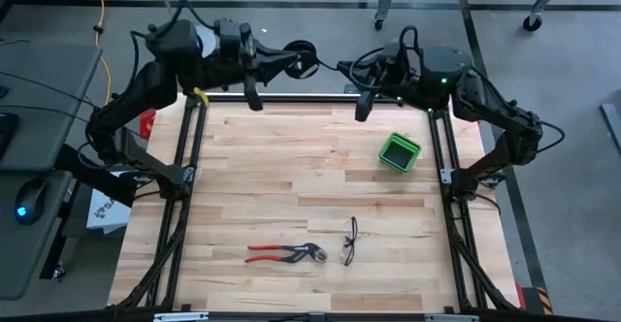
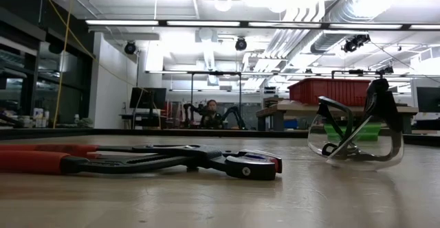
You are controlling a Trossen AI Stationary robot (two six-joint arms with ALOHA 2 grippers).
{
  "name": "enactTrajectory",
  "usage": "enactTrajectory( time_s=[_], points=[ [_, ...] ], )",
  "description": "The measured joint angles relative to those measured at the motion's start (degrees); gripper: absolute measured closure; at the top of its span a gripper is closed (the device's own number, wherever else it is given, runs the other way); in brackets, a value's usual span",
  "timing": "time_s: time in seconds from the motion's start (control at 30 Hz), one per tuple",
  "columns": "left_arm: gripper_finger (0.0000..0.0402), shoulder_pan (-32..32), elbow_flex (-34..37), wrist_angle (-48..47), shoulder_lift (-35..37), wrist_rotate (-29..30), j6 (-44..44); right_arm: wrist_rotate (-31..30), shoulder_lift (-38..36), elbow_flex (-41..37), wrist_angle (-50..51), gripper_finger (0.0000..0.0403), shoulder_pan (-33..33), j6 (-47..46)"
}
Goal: Coil cords
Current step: Coil the black wire on the black spool
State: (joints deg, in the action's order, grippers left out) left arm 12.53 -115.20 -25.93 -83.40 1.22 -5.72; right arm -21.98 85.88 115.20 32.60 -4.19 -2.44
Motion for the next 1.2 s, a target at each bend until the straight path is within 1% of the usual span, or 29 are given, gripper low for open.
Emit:
enactTrajectory(
  time_s=[0.1,0.3,0.4,0.5,0.63,0.83,0.97,1.1,1.2],
  points=[
    [0.0402,-0.04,0.0,3.66,-0.06,-2.16,-7.45,1.22,0.71,-0.06,-1.48,0.0403,0.0,-0.09],
    [0.0402,-0.04,-0.02,6.6,-1.07,-1.47,-16.86,4.16,3.61,-0.11,-5.4,0.0403,0.48,-0.34],
    [0.0402,-0.05,-0.02,7.8,-1.74,-0.18,-18.24,4.68,4.91,-0.15,-7.02,0.0403,0.96,-0.41],
    [0.0402,-0.11,0.0,9.12,-2.04,2.38,-19.44,6.26,5.78,-0.11,-9.18,0.0403,1.1,-0.73],
    [0.0402,-0.11,0.0,10.21,-2.49,6.58,-20.22,6.48,6.86,-0.09,-11.34,0.0403,1.07,-1.87],
    [0.0402,-0.17,0.02,11.5,-3.19,6.87,-22.1,6.26,7.83,-0.1,-12.35,0.0398,1.11,-2.12],
    [0.0402,-0.11,0.0,10.76,-3.54,7.07,-21.01,5.86,7.97,-0.15,-12.19,0.0366,1.14,-2.69],
    [0.0402,0.19,0.0,10.06,-3.65,7.04,-19.04,5.82,7.99,-0.15,-12.24,0.0313,1.14,-2.62],
    [0.0402,0.73,0.0,8.75,-3.63,8.18,-17.37,5.69,7.99,-0.15,-12.24,0.0275,1.14,-2.51]
  ],
)
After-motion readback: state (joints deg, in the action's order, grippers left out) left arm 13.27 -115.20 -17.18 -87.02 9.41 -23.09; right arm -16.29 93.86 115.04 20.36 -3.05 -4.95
